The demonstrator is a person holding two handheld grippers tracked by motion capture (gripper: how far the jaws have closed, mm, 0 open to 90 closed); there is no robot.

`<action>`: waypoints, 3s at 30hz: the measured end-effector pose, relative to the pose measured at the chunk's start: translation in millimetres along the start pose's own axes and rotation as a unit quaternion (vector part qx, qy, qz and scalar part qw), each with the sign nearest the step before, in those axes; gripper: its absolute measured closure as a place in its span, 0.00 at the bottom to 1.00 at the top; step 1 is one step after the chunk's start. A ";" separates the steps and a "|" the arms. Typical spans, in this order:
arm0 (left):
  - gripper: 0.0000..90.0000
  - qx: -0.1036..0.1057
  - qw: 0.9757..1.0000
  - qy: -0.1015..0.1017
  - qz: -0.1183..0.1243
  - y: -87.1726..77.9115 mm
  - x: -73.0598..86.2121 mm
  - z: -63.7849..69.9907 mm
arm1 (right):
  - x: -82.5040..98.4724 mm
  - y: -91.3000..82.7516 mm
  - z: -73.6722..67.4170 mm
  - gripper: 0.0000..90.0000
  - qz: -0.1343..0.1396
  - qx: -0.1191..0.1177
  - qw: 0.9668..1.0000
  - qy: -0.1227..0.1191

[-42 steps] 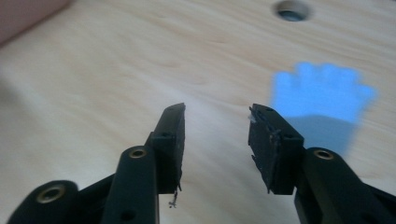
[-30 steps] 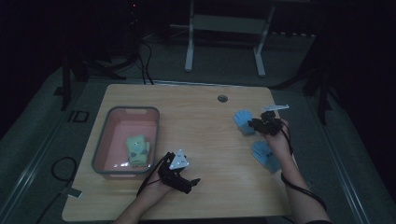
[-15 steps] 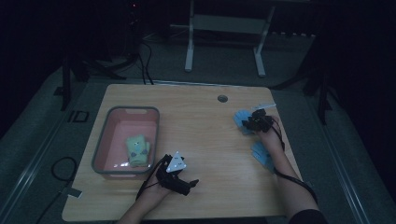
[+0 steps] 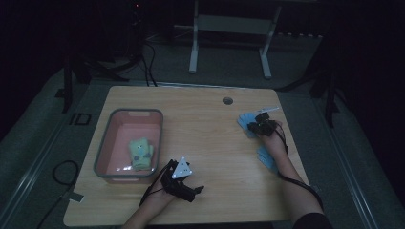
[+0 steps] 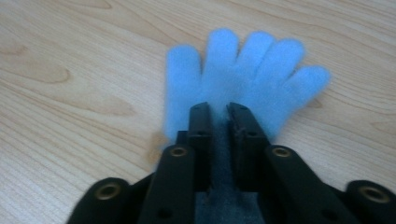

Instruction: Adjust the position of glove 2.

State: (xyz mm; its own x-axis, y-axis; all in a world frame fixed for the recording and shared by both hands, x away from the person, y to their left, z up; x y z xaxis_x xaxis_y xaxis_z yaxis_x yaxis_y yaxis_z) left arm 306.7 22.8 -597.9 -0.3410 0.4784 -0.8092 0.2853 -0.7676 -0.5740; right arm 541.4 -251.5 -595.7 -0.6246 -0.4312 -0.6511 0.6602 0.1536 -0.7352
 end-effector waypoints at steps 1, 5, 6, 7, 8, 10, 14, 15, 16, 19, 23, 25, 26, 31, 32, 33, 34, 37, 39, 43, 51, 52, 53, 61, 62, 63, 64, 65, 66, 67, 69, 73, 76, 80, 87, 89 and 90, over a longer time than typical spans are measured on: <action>0.03 -0.001 1.000 0.000 0.001 -0.4 0.0 -0.3 | -0.6 -0.5 -0.8 0.93 -0.003 0.006 1.000 0.001; 0.03 -0.007 1.000 -0.004 0.009 -2.7 -0.6 -1.7 | -4.5 -9.8 -7.5 0.97 0.002 0.002 1.000 0.023; 0.03 -0.008 1.000 -0.003 0.008 -2.9 -0.3 -2.1 | -6.2 -14.3 -10.2 0.97 0.007 0.001 1.000 0.025; 0.03 -0.009 1.000 -0.003 0.006 -2.8 0.2 -2.4 | -8.4 -20.1 -13.4 0.97 0.015 -0.003 0.999 0.031; 0.03 -0.009 1.000 -0.001 0.005 -2.8 0.6 -2.6 | -10.9 -27.0 -16.5 0.97 0.024 -0.007 0.999 0.035; 0.03 -0.010 1.000 0.000 0.004 -2.6 1.3 -2.7 | -14.9 -40.6 -24.1 0.97 0.032 -0.008 0.999 0.034; 0.03 -0.013 1.000 0.000 0.005 -3.8 1.7 -3.4 | -19.9 -67.4 -42.7 0.97 0.051 -0.011 0.998 0.037; 0.03 -0.014 1.000 -0.001 0.006 -4.1 1.7 -3.7 | -20.3 -73.8 -47.5 0.97 0.054 -0.012 0.998 0.038; 0.03 -0.014 1.000 -0.002 0.006 -4.3 1.8 -4.0 | -20.6 -79.9 -52.4 0.97 0.057 -0.013 0.998 0.034; 0.03 -0.015 1.000 -0.001 0.005 -4.6 2.4 -4.9 | -21.1 -98.8 -64.8 0.97 0.069 -0.012 0.997 0.037; 0.03 -0.016 1.000 -0.002 0.007 -5.4 2.3 -5.7 | -16.4 -115.5 -79.2 0.97 0.073 -0.011 0.996 0.046; 0.03 -0.018 1.000 -0.002 0.008 -5.8 2.3 -6.1 | -12.6 -120.4 -84.7 0.97 0.072 -0.012 0.996 0.053; 0.03 -0.019 1.000 -0.001 0.007 -5.8 2.3 -6.3 | -10.8 -122.6 -88.0 0.97 0.070 -0.014 0.996 0.059; 0.03 -0.021 1.000 -0.001 0.008 -6.8 2.4 -6.2 | -0.3 -131.4 -105.7 0.97 0.067 -0.015 0.996 0.062; 0.03 -0.021 1.000 -0.001 0.008 -6.8 2.4 -6.2 | -0.3 -131.4 -105.7 0.97 0.067 -0.015 0.996 0.062; 0.03 -0.021 1.000 -0.001 0.008 -6.8 2.4 -6.2 | 2.2 -133.3 -110.3 0.97 0.067 -0.023 0.995 0.064; 0.03 -0.020 1.000 0.000 0.006 -6.8 3.1 -7.1 | 7.8 -135.2 -120.4 0.97 0.065 -0.026 0.996 0.058; 0.03 -0.019 1.000 0.000 0.007 -6.7 3.2 -6.9 | 15.6 -135.6 -132.1 0.97 0.063 -0.034 0.995 0.065; 0.03 -0.020 1.000 0.004 0.005 -6.5 2.9 -5.9 | 20.9 -133.5 -140.1 0.97 0.060 -0.040 0.995 0.069; 0.03 -0.022 1.000 0.009 0.007 -6.3 1.8 -3.8 | 32.9 -124.2 -152.3 0.97 0.051 -0.037 0.996 0.057; 0.03 -0.021 1.000 0.008 0.004 -4.9 3.8 -4.7 | 54.9 -101.6 -156.2 0.96 0.021 -0.036 0.998 0.054; 0.03 -0.020 1.000 0.009 0.003 -4.8 3.8 -4.6 | 57.3 -99.3 -156.3 0.95 0.018 -0.038 0.997 0.057; 0.03 -0.020 1.000 0.009 0.002 -4.8 3.9 -4.4 | 59.8 -96.8 -156.6 0.93 0.016 -0.039 0.997 0.061; 0.03 -0.019 1.000 0.010 0.001 -4.4 4.3 -4.0 | 64.5 -93.3 -164.4 0.81 0.015 -0.034 0.998 0.055; 0.03 -0.019 1.000 0.010 0.001 -4.4 4.3 -4.0 | 64.5 -93.3 -164.4 0.81 0.015 -0.034 0.998 0.055; 0.03 -0.018 1.000 0.009 0.002 -4.5 4.3 -3.7 | 63.0 -95.3 -164.6 0.78 0.015 -0.044 0.997 0.060; 0.03 -0.018 1.000 0.009 0.003 -4.6 4.2 -3.5 | 61.5 -96.9 -163.8 0.75 0.018 -0.042 0.997 0.055; 0.03 -0.017 1.000 0.009 0.004 -4.5 4.2 -3.5 | 59.4 -98.9 -162.8 0.73 0.022 -0.043 0.998 0.051; 0.03 -0.017 1.000 0.008 0.004 -4.3 4.4 -3.4 | 56.8 -100.8 -161.5 0.73 0.027 -0.048 0.997 0.048; 0.03 -0.017 1.000 0.010 0.001 -4.3 4.7 -3.6 | 54.4 -102.0 -160.2 0.73 0.029 -0.052 0.997 0.044; 0.03 -0.018 1.000 0.011 0.000 -4.2 4.8 -3.5 | 49.3 -102.7 -158.1 0.73 0.044 -0.060 0.997 0.019; 0.03 -0.017 1.000 0.009 0.002 -4.5 4.7 -3.9 | 46.4 -98.8 -156.4 0.75 0.065 -0.069 0.994 -0.057; 0.03 -0.017 1.000 0.009 0.002 -4.5 4.5 -4.1 | 50.4 -90.2 -153.4 0.77 0.058 -0.060 0.992 -0.090; 0.03 -0.017 1.000 0.009 0.003 -5.1 4.4 -4.0 | 56.6 -81.7 -152.7 0.80 0.050 -0.064 0.992 -0.092; 0.03 -0.018 1.000 0.009 0.002 -4.8 4.7 -3.9 | 54.4 -85.5 -156.0 0.98 0.066 -0.051 0.996 -0.045; 0.03 -0.018 1.000 0.009 0.002 -4.8 4.7 -4.0 | 50.0 -91.0 -158.8 0.98 0.069 -0.049 0.996 -0.017; 0.03 -0.018 1.000 0.008 0.002 -4.6 5.0 -4.2 | 47.7 -94.0 -159.6 0.98 0.071 -0.047 0.996 -0.007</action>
State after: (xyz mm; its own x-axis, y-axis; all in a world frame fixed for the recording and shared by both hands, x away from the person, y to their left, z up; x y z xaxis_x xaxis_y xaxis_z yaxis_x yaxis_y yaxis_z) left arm 307.5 30.5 -599.8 -0.3254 0.4830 -0.8129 0.3182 -0.7537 -0.5751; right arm 383.0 -144.6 -587.8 -0.5213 -0.4104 -0.7482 0.6991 0.2973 -0.6503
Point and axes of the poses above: each handheld gripper's, and its own axes: y roughly forward along the jaws, x roughly out of its underside, z roughly to its right, the point moved 7 cm from there along y, roughly forward along the jaws, and after that the axes turned 11 degrees about x, right-handed, at the moved point
